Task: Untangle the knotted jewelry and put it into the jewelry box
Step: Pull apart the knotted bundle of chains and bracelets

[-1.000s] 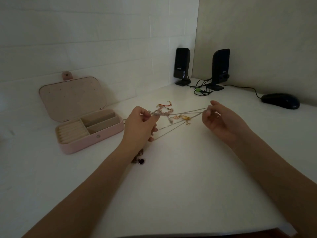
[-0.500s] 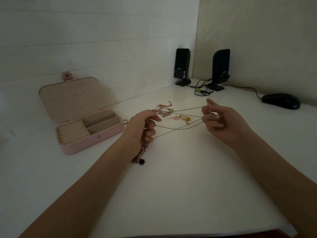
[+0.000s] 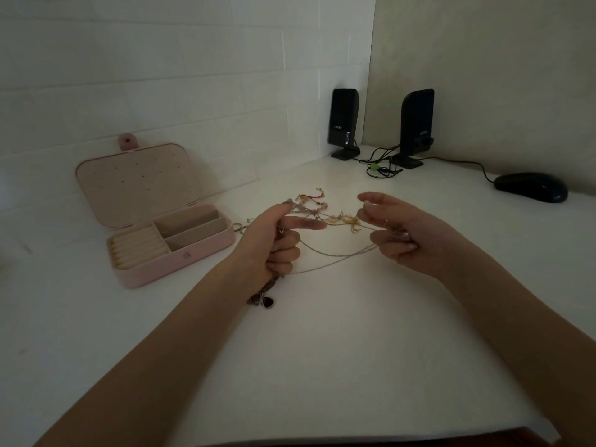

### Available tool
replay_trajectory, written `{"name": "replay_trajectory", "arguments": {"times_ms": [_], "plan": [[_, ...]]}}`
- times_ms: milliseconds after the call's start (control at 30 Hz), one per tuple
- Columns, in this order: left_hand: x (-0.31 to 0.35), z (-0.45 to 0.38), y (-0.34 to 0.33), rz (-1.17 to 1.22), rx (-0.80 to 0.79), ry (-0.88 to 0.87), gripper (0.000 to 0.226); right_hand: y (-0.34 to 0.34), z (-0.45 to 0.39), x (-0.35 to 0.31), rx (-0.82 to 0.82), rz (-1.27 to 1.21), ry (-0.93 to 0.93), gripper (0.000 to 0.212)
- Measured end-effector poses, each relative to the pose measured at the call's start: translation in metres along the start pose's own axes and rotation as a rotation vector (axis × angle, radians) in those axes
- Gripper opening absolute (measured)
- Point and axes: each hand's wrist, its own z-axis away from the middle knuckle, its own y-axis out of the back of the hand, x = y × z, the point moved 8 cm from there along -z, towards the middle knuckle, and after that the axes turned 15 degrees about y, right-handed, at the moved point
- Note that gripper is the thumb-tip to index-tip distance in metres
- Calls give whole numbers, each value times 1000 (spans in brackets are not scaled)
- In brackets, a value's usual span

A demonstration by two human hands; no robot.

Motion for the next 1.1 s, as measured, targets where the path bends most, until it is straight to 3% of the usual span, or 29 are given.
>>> {"name": "replay_trajectory", "arguments": {"times_ms": [67,167,300,400,600,967,1100], "plan": [[1,0,3,13,32,4,54,-4,1,0,-44,152,13,21],[1,-2,8,37,62,-1,48,-13,5,3,-162,354,14,43],[2,-1,13,-8,160,-40,42,-22,10,10,-290,498,-8,29],[3,2,21,11,248,-76,35,-23,9,11,-315,494,-7,30],[5,4,14,-66,168,-103,44,-32,17,11,-438,565,-20,19],[2,2,5,-7,49,-79,44,-30,17,10,-434,527,-20,49],[2,1,6,14,37,-75,41,-32,17,8,-450,485,-10,46]]}}
